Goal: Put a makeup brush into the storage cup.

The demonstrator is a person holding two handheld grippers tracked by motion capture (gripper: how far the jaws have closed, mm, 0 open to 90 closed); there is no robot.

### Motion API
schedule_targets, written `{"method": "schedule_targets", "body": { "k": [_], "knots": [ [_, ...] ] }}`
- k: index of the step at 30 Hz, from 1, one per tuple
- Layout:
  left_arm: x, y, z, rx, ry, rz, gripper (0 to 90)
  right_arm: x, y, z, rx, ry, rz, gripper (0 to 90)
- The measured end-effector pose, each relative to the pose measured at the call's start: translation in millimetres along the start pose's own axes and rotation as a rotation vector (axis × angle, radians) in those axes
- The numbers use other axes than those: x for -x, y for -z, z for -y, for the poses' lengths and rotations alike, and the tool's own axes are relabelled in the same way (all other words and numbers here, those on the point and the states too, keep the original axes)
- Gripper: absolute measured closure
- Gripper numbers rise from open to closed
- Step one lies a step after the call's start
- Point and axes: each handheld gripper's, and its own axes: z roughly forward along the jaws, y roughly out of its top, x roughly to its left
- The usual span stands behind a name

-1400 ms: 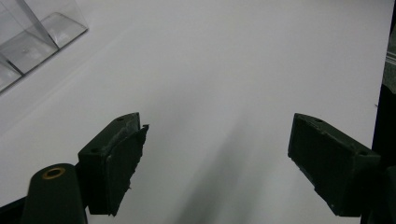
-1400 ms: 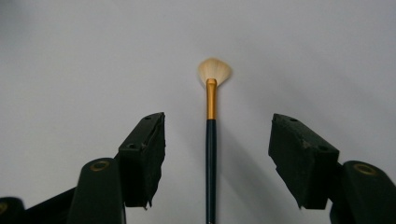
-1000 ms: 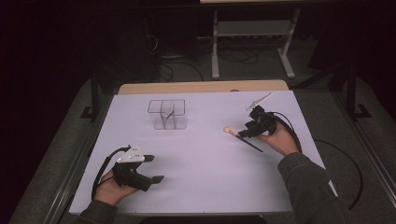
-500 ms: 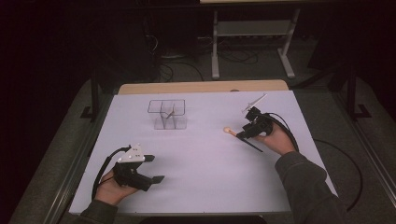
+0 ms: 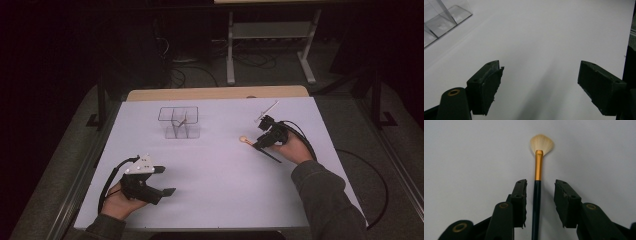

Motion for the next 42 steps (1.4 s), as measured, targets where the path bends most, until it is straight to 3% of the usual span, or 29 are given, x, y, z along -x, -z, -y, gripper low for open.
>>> {"method": "schedule_targets", "body": {
  "k": [16,22,42],
  "knots": [
    [-1.3,1.3,0.5,0.000,-0.004,-0.001,18.0,-1.7,-10.4,-4.3,-0.055,0.027,0.008,76.9],
    [-1.2,1.0,0.5,0.000,-0.002,-0.001,18.6,-4.9,-10.8,-4.5,-0.068,0.064,0.038,80.4],
    [-1.3,0.7,0.7,0.005,0.001,0.005,18.7,-4.0,-10.3,-3.8,-0.066,0.067,0.026,83.0]
  ]
}}
